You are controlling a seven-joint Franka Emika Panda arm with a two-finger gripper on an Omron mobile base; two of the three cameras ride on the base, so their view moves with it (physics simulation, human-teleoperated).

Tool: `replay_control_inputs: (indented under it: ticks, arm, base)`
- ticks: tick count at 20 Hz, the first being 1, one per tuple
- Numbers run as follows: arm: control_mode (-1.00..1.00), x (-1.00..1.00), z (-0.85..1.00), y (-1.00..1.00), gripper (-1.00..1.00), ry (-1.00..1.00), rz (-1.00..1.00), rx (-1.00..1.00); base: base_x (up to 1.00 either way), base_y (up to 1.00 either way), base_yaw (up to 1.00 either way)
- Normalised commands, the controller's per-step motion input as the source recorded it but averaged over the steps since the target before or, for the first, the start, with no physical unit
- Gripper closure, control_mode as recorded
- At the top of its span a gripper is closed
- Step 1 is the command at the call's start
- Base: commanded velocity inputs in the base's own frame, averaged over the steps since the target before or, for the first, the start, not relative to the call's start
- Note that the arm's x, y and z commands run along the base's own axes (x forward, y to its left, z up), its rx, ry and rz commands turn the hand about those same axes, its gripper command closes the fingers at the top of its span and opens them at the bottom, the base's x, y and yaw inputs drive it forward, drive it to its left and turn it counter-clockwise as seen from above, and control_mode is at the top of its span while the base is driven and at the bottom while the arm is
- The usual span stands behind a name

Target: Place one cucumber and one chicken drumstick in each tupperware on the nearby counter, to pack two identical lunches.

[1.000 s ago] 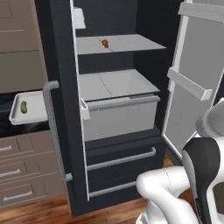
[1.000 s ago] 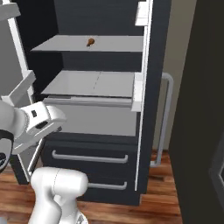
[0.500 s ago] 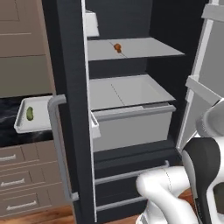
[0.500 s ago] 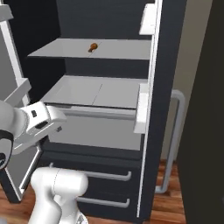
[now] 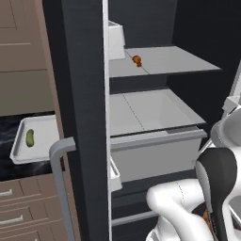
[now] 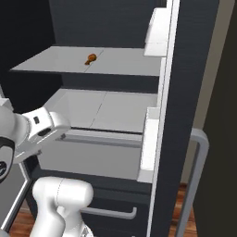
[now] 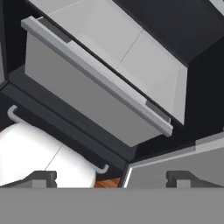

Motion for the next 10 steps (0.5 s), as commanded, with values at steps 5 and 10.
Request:
replay_control_inputs:
  ticks: [5,10]
  arm:
    - [1.0,0.0,0.0,0.0,-1.0,0.0,0.0,0.0]
    - [-1.0,0.18,-0.02,0.0,-1.0,0.0,0.0,0.0]
  base:
    - [0.63,0.0,0.0]
    - [0.06,0.0,0.0]
